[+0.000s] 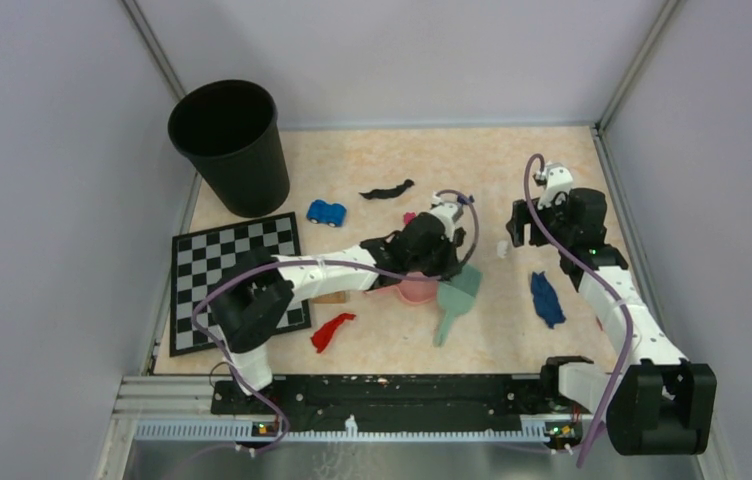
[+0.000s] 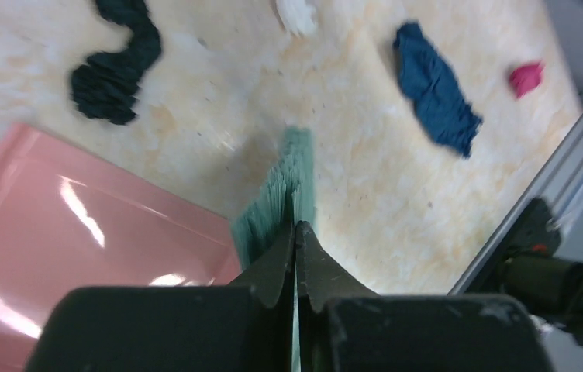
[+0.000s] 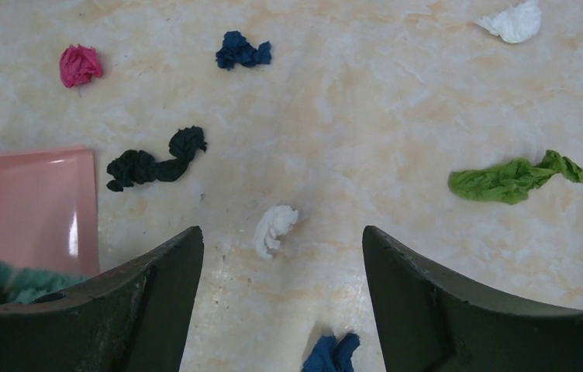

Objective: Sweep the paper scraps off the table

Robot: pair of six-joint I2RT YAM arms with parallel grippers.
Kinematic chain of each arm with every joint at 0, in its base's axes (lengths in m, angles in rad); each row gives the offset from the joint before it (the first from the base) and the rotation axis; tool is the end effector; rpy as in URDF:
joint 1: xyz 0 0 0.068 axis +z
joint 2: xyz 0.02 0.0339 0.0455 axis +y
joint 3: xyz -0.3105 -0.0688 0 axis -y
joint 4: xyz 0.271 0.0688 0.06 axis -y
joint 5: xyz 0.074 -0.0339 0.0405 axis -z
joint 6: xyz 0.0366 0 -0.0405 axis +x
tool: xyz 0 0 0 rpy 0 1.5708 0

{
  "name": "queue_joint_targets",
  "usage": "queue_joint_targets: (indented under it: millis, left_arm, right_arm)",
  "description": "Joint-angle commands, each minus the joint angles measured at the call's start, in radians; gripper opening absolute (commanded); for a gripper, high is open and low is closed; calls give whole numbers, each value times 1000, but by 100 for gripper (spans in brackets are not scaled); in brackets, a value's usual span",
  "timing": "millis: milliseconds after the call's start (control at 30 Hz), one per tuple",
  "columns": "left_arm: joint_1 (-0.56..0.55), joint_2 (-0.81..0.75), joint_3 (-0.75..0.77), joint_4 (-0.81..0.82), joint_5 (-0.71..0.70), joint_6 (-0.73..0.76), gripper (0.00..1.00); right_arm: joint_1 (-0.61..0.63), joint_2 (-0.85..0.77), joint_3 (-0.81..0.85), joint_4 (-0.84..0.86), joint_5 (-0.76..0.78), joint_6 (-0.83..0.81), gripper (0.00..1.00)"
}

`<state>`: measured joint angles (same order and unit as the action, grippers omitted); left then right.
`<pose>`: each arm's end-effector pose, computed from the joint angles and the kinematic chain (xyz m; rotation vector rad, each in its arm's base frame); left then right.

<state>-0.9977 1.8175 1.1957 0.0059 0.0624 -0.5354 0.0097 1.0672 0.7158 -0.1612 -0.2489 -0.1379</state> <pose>0.2374 -0.3720 0.2417 0.5736 2.2720 -0.8935 0.2406 0.0113 0.2948 -0.3030 2.0488 0.1805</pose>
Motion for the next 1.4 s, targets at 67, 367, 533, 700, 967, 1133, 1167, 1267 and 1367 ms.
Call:
queue_joint_targets:
  millis: [67,367,533,700,967,1133,1167,1267,1367]
  left_arm:
    - [119,-131,-138,203,89,-266,0]
    - [256,-199,-312,339,142,-500,0]
    - [281,-263,-408,381,87,-655,0]
    - [291,-319,-436,351,25,-707,0]
    - [303,-374,-477,301,-45,-786,0]
    - [309,-369,-514,298,-53,-862,0]
    - [314,-366,-530,313,-42,-888,0]
    - [321,-353,-572,365,-9,-982,0]
    - [323,-345,-598,404,3,-1044,0]
  right_arm:
    - [-6,-35,51,1,-142,41,74]
    - [-2,7,31,3,-477,85,71]
    - [77,43,50,-38,-435,56,69]
    - [212,82,97,-123,-350,-43,69]
    - [455,139,154,-275,-184,-148,66]
    - [596,146,141,-299,-128,-171,67]
    - [617,153,142,-299,-116,-172,67]
    - [666,176,150,-293,-81,-169,71]
    - [697,195,159,-284,-47,-167,75]
